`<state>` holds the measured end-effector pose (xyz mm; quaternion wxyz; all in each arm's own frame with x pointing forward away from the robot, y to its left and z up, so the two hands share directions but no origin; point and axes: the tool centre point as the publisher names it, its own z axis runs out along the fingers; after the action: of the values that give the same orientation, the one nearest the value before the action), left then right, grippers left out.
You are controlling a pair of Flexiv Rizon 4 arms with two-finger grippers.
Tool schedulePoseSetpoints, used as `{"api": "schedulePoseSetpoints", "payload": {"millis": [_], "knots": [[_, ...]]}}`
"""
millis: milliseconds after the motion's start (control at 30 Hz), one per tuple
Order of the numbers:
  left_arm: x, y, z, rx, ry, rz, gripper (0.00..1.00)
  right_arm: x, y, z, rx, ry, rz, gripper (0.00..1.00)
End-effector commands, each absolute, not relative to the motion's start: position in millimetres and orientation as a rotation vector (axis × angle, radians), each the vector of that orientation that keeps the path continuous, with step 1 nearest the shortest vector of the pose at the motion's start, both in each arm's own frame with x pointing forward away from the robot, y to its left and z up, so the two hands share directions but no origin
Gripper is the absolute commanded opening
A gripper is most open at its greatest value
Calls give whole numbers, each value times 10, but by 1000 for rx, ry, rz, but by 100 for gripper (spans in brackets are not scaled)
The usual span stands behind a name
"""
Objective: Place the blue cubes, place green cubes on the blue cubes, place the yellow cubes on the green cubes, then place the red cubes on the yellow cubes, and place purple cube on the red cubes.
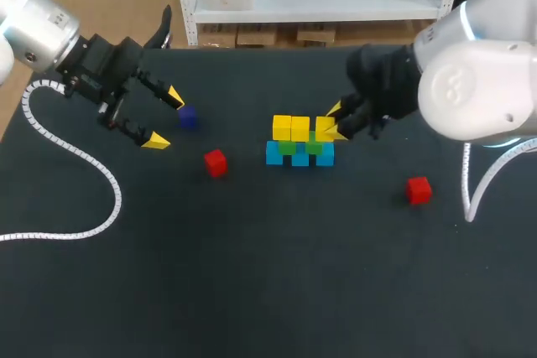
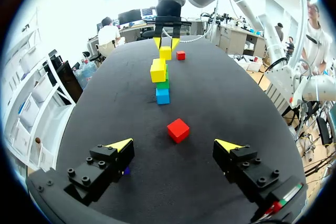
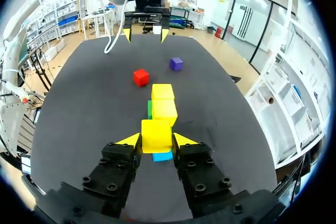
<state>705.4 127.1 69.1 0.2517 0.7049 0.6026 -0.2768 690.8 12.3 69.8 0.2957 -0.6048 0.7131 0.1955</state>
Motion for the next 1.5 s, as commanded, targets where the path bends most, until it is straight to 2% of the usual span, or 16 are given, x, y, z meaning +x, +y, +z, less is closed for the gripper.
{"api": "schedulePoseSetpoints", "payload": {"millis": [33,1500], "knots": [[7060,1275,680,1919,1635,-753,100,6942,148,671,-1610,1894,532,0],[7060,1275,680,1919,1635,-753,100,7045,192,540,-1601,1902,575,0]]}}
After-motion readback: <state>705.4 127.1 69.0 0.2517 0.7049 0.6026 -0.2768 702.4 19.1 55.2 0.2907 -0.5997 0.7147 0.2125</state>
